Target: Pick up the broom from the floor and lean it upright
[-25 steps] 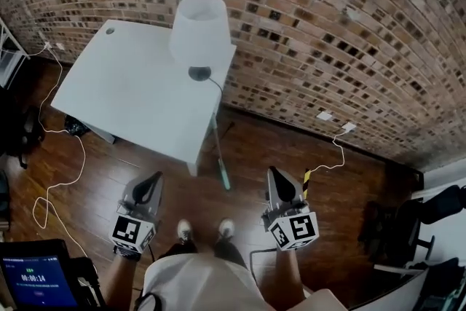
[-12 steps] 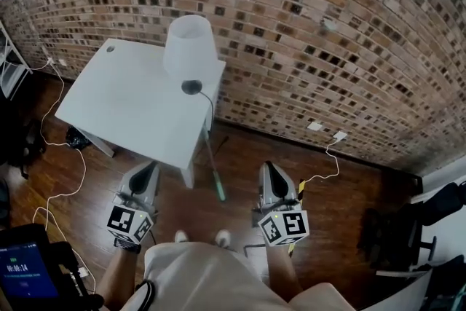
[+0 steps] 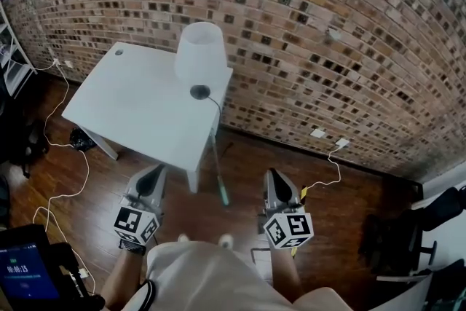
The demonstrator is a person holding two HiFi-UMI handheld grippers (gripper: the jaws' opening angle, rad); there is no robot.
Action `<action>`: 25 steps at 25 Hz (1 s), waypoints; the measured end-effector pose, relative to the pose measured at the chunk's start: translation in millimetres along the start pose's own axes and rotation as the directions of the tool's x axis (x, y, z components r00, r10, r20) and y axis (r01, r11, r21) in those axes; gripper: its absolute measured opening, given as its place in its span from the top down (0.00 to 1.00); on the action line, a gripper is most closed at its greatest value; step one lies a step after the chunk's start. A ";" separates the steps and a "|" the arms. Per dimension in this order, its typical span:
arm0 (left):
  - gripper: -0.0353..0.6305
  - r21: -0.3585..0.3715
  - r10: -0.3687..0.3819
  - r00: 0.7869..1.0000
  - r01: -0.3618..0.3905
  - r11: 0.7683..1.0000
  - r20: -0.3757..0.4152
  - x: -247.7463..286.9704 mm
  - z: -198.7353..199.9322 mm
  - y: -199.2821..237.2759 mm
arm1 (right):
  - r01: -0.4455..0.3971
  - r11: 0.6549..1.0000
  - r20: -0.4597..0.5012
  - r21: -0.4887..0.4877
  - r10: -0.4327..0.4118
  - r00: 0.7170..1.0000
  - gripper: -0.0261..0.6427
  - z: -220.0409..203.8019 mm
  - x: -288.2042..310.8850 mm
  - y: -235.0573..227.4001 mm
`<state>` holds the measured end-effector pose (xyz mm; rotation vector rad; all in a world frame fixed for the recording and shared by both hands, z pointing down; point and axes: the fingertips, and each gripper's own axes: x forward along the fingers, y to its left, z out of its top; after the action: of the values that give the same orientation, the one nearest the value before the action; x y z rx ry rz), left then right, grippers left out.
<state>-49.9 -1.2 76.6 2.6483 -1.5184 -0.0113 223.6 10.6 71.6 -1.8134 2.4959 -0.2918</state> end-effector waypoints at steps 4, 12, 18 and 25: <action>0.95 -0.018 -0.023 0.999 0.023 1.000 -0.033 -7.9 -7.2 3.5 | 0.023 1.000 0.005 -0.008 -0.023 1.000 0.94 2.7 -6.5 17.0; 0.95 -0.026 -0.114 0.988 0.112 0.993 -0.101 -42.8 -44.4 -0.5 | 0.109 0.994 0.026 0.007 -0.109 0.994 0.94 -14.4 -45.6 49.4; 0.95 -0.054 -0.147 0.981 0.141 0.988 -0.129 -86.8 -62.7 -28.5 | 0.102 0.993 -0.021 0.064 -0.101 0.995 0.94 -35.5 -85.2 64.5; 0.95 -0.009 -0.130 0.986 0.129 0.992 -0.109 -146.2 -61.9 -84.1 | 0.072 0.990 0.018 0.119 -0.075 0.997 0.94 -33.2 -158.9 64.3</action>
<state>-48.3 171.6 125.9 2.6927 -1.3114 0.1216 208.4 184.3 80.8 -1.8538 2.3461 -0.4111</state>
